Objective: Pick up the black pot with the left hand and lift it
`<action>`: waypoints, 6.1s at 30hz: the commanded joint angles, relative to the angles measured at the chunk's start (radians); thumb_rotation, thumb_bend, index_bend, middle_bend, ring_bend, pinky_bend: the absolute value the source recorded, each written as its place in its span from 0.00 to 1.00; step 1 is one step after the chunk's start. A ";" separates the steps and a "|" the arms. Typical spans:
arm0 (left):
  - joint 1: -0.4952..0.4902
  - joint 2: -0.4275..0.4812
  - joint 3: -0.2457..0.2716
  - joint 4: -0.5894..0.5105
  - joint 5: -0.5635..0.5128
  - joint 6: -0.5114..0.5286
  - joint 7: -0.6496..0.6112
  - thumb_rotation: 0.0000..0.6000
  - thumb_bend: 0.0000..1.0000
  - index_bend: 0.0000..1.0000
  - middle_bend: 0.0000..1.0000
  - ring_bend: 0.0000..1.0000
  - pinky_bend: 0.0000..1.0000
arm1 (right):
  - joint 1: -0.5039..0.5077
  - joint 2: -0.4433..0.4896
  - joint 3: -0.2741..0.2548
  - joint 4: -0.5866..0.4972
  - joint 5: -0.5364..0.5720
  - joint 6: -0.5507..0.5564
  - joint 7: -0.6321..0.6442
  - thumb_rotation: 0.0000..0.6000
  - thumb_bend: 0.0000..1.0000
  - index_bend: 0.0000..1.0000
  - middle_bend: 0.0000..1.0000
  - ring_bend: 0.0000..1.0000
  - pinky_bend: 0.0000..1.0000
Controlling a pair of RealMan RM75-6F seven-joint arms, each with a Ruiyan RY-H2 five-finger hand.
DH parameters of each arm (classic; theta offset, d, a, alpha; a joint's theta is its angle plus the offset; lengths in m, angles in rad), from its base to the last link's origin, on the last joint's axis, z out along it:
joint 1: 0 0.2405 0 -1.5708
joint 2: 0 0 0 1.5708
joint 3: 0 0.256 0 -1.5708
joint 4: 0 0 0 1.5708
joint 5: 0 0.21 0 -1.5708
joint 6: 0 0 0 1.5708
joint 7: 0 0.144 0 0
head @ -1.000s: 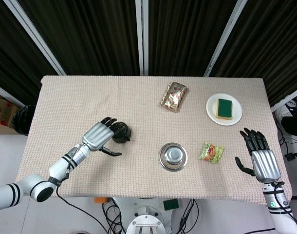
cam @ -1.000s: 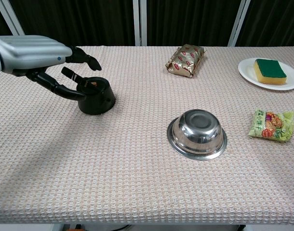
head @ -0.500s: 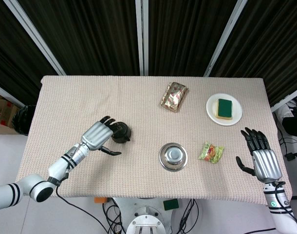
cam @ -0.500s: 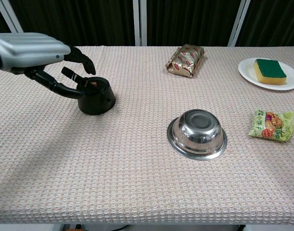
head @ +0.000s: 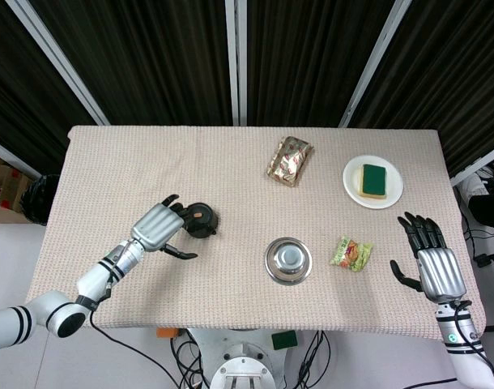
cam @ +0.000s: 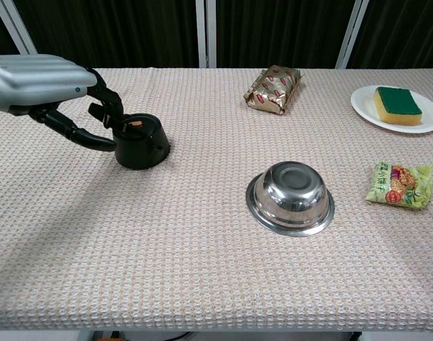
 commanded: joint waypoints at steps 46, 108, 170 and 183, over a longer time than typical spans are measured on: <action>-0.016 -0.015 0.037 0.045 0.015 -0.032 -0.089 0.22 0.00 0.51 0.64 0.62 0.13 | 0.003 -0.007 0.005 -0.001 0.020 -0.013 -0.012 0.93 0.37 0.00 0.00 0.00 0.00; -0.043 0.083 -0.065 -0.057 -0.075 0.038 -0.096 0.00 0.00 0.98 1.00 0.97 0.26 | 0.013 -0.008 0.011 0.000 0.052 -0.047 0.001 0.94 0.37 0.00 0.00 0.00 0.00; 0.021 -0.085 -0.119 0.131 -0.006 0.267 -0.189 0.50 0.23 1.00 1.00 1.00 0.75 | 0.025 -0.009 0.005 0.008 0.053 -0.069 0.026 0.94 0.37 0.00 0.00 0.00 0.00; 0.031 -0.094 -0.127 0.140 0.002 0.286 -0.198 1.00 0.26 1.00 1.00 1.00 0.76 | 0.027 -0.010 0.004 0.009 0.056 -0.074 0.024 0.94 0.37 0.00 0.00 0.00 0.00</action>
